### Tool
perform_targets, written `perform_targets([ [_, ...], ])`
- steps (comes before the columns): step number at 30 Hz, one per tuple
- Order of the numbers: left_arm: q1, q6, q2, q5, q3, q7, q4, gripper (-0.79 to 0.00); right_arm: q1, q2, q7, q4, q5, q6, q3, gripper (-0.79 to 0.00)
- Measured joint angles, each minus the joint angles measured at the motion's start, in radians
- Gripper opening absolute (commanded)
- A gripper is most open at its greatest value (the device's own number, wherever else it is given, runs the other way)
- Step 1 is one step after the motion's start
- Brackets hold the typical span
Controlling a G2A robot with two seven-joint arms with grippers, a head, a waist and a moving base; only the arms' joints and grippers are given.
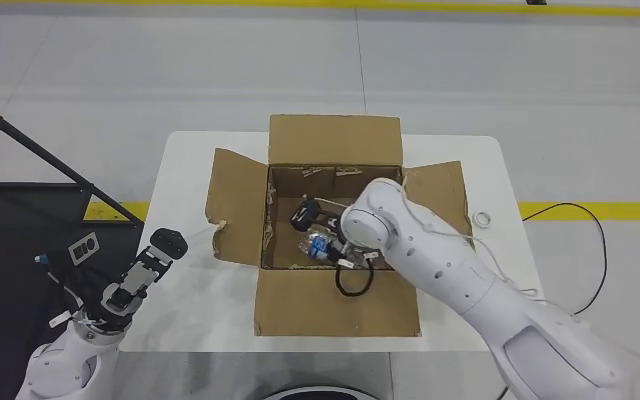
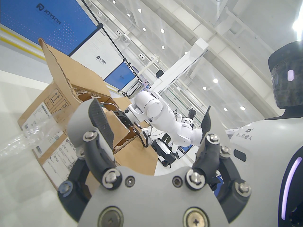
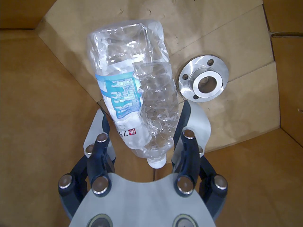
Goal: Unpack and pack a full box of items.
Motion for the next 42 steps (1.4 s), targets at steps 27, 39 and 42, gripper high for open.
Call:
perform_targets([
  [27,0.000,0.000,0.000,0.000,0.000,0.000,0.000,0.000,0.042,-0.066,-0.013,0.126,0.003,-0.037,-0.003,-0.785],
  [39,0.000,0.000,0.000,0.000,0.000,0.000,0.000,0.000,-0.012,-0.011,0.032,0.011,-0.014,-0.066,0.106,-0.785],
  [42,0.000,0.000,0.000,0.000,0.000,0.000,0.000,0.000,-0.027,0.002,0.043,-0.012,-0.041,-0.043,0.130,-0.785],
])
